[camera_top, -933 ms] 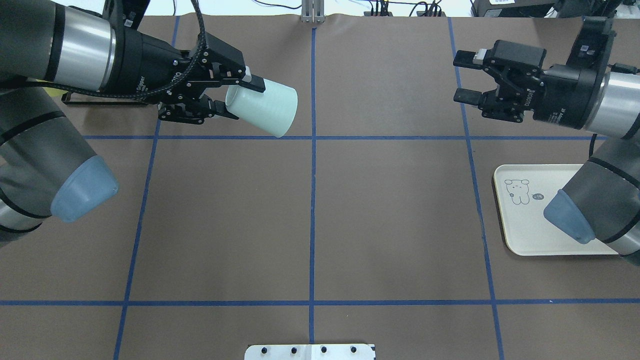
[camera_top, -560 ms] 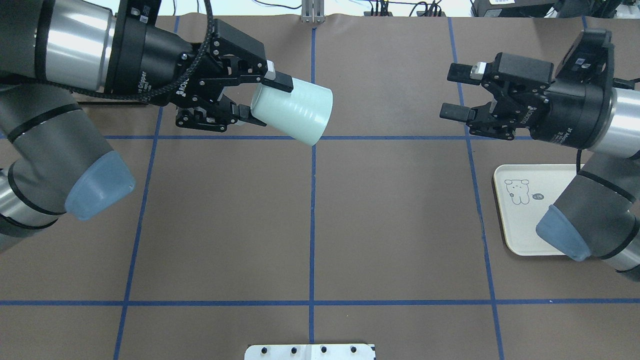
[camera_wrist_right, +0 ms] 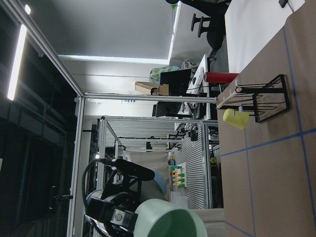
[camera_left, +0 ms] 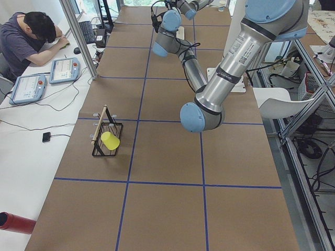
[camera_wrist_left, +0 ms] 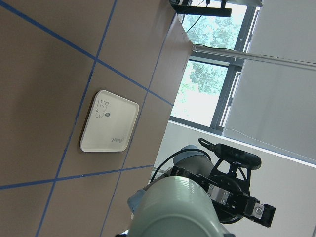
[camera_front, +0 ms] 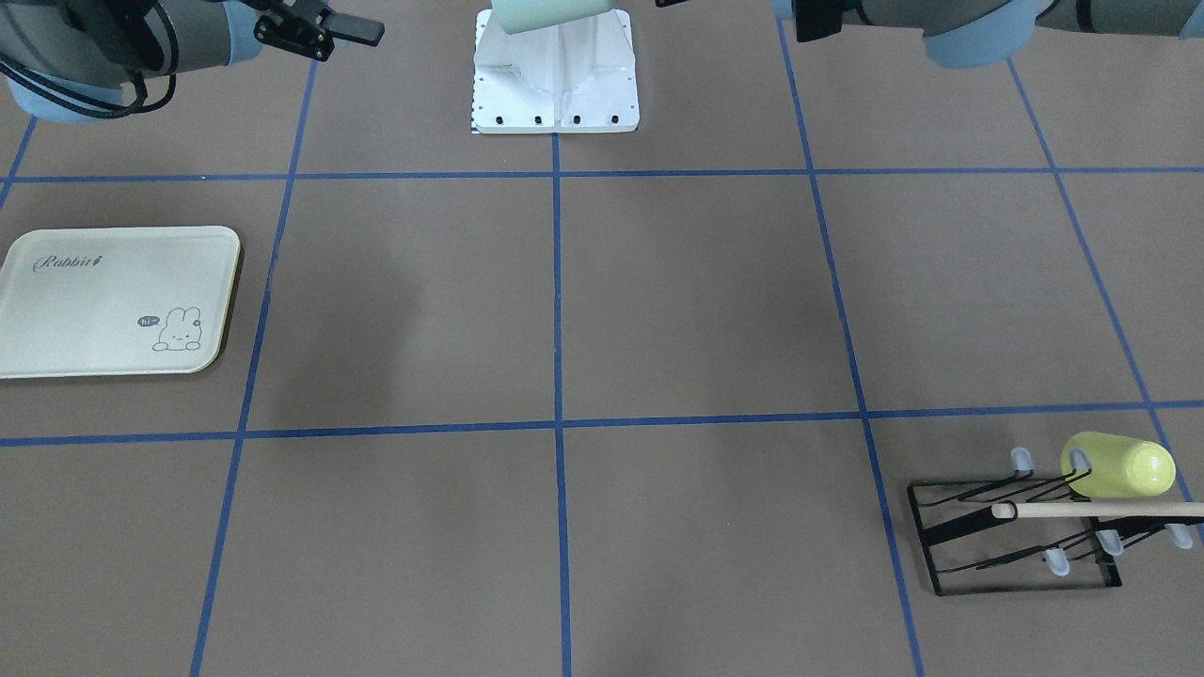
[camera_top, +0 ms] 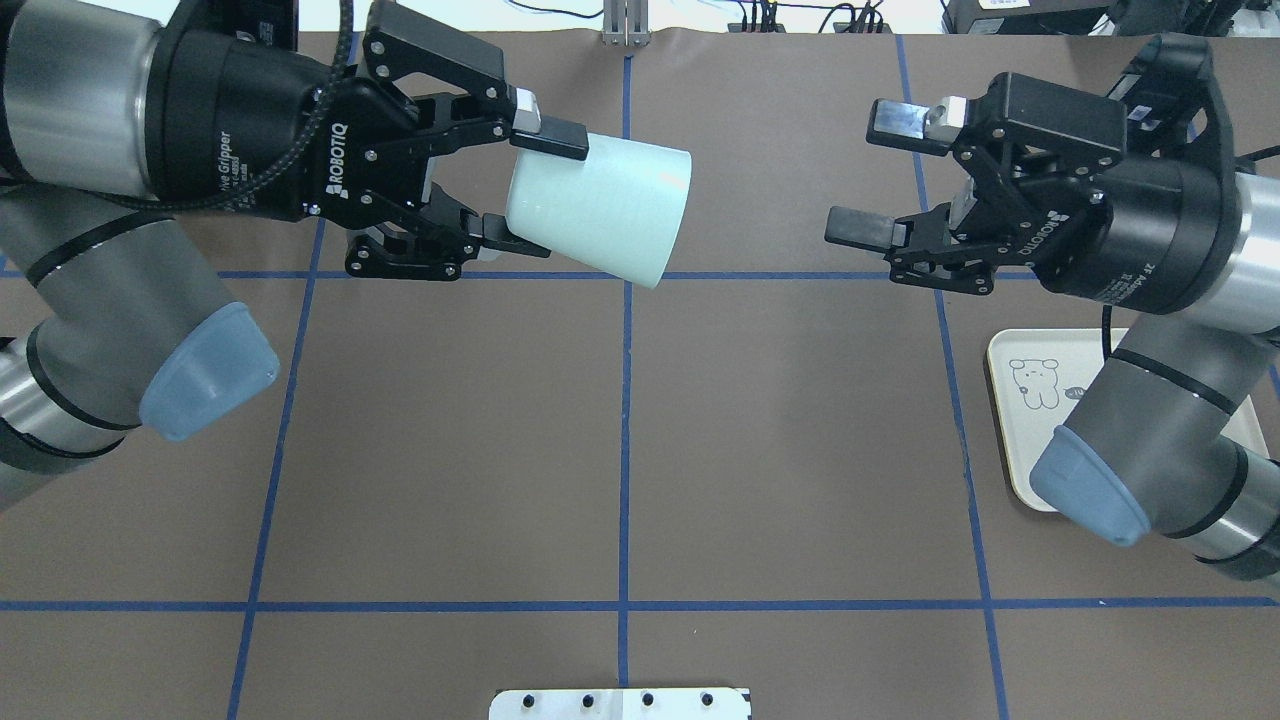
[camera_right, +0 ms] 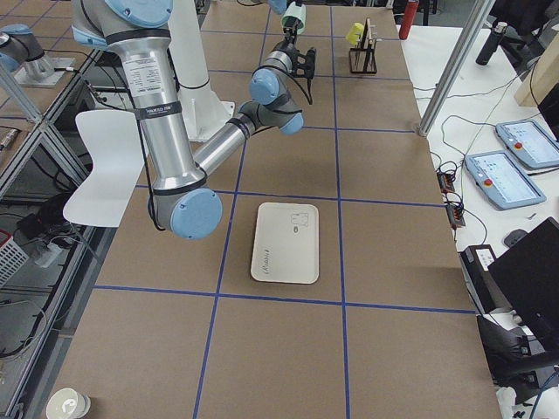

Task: Left arm grabs green cup and hands to right arm on tray

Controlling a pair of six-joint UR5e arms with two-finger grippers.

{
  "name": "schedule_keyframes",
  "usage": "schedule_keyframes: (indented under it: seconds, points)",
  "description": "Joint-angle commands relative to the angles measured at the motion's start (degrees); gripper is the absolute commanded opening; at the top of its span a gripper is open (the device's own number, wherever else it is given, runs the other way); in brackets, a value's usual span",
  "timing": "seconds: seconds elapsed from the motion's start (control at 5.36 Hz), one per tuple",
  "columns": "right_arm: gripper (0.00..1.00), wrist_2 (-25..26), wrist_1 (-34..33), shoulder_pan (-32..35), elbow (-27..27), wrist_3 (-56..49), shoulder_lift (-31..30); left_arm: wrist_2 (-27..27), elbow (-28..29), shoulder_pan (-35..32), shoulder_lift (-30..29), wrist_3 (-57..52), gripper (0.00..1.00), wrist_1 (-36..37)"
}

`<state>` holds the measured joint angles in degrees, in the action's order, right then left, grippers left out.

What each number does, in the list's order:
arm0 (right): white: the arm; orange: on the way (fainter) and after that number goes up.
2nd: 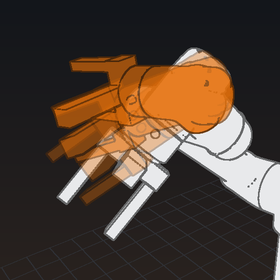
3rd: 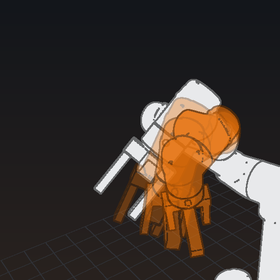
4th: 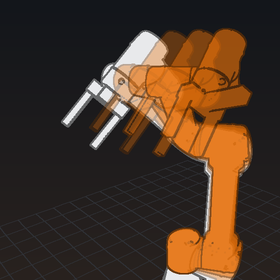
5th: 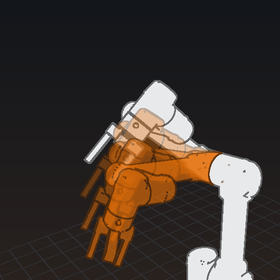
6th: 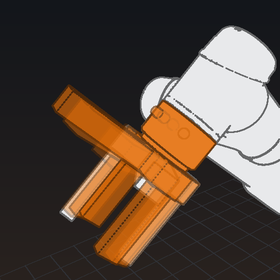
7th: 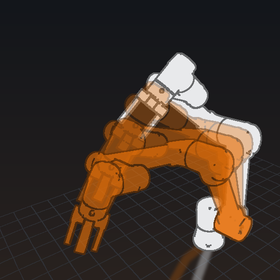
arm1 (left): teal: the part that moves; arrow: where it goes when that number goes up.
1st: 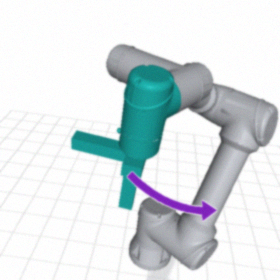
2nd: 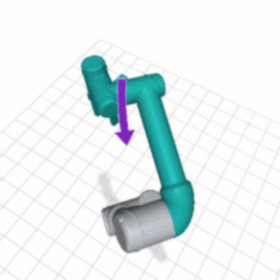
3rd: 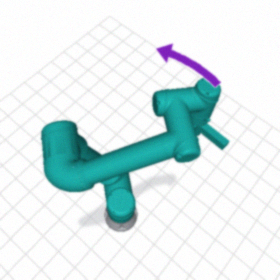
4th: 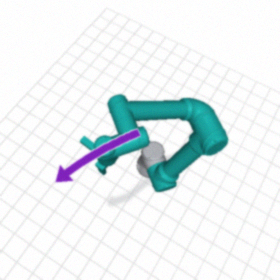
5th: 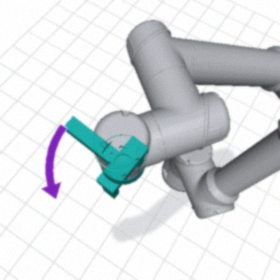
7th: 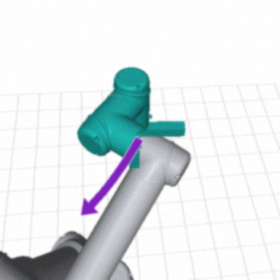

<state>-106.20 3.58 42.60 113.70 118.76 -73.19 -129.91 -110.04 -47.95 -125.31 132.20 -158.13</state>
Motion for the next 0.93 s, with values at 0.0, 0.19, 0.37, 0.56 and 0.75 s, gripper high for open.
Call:
schedule_keyframes:
  seconds: [0.0,0.19,0.37,0.56,0.75]
  points:
    - [0.99,3.7,0.0,-3.6,-2.2,0.3,3.7,0.8,1.2,0.0,0.1,1.8,0.44,-1.6]
    - [0.99,3.8,-0.2,-3.7,-4.2,0.4,4.5,0.8,2.1,0.0,0.1,1.7,0.44,-1.7]
    - [0.99,6.2,-0.2,-3.7,-4.4,0.4,4.8,0.8,2.3,0.0,0.1,1.7,0.44,-1.6]
    - [0.99,7.1,-0.2,-3.8,-6.4,0.3,5.7,0.8,2.7,0.1,-0.1,1.7,0.44,-1.5]
    - [0.99,7.1,-0.3,-3.9,-7.5,0.4,7.6,0.7,2.9,0.2,-0.2,1.6,0.43,-1.5]
